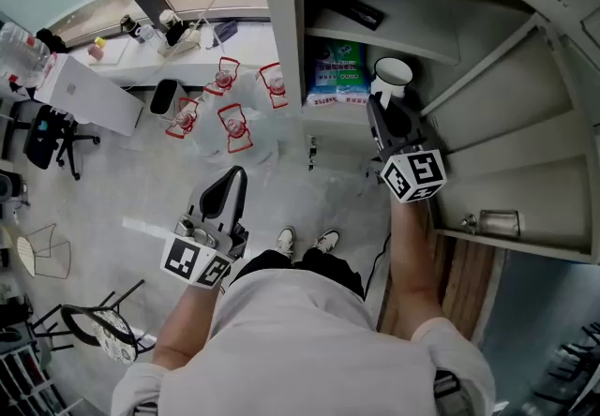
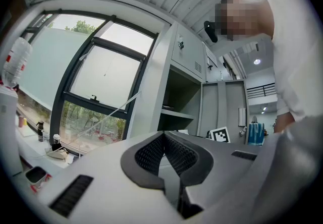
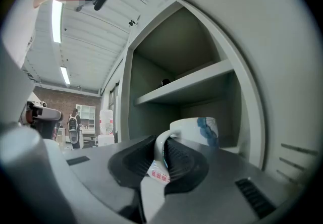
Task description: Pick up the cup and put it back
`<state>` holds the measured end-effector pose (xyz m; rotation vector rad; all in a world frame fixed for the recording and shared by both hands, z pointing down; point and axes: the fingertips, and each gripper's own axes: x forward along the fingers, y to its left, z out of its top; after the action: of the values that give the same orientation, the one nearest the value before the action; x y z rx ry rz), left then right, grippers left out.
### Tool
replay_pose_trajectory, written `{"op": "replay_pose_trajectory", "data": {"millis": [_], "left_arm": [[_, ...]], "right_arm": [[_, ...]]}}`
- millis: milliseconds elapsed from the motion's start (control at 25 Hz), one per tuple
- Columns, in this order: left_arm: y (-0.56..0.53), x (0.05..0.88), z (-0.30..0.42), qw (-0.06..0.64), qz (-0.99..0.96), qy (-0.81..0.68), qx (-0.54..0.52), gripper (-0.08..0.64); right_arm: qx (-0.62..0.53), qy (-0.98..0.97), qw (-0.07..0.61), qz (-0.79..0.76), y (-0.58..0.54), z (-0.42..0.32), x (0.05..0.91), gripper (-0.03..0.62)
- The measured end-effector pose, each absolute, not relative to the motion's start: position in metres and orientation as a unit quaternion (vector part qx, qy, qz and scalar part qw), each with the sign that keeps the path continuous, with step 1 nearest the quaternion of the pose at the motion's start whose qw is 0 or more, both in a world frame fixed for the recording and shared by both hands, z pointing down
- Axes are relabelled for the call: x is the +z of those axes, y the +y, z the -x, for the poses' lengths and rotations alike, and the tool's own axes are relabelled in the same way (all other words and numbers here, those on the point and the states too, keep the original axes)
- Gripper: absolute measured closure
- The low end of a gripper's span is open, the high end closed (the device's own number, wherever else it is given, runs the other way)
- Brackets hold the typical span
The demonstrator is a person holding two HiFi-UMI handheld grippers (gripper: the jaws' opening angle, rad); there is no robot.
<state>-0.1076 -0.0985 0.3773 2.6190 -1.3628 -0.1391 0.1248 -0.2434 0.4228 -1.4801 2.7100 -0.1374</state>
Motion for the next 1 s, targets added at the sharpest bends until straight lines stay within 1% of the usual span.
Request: {"op": "replay_pose_trajectory", "data": {"millis": [440,680,1000], "left_arm": [[-0.098,0.382,0.112,0.099,-0.878,-0.467,-0.041,0.54],[-0.102,0.384,0.102,0.104,-0.882,-0.457,-0.047,0.54],[-0.102,0.386,0.1,0.109,-0.885,-0.451,-0.051,0.54]], "right_arm": [[-0.069,0.87,0.019,0.488,-0.259,-0.13,0.446,0.535],[-0.082,0.865,0.029,0.493,-0.262,-0.132,0.449,0.535],[-0.076,0.865,-0.014,0.496,-0.254,-0.127,0.464,0.543]]}}
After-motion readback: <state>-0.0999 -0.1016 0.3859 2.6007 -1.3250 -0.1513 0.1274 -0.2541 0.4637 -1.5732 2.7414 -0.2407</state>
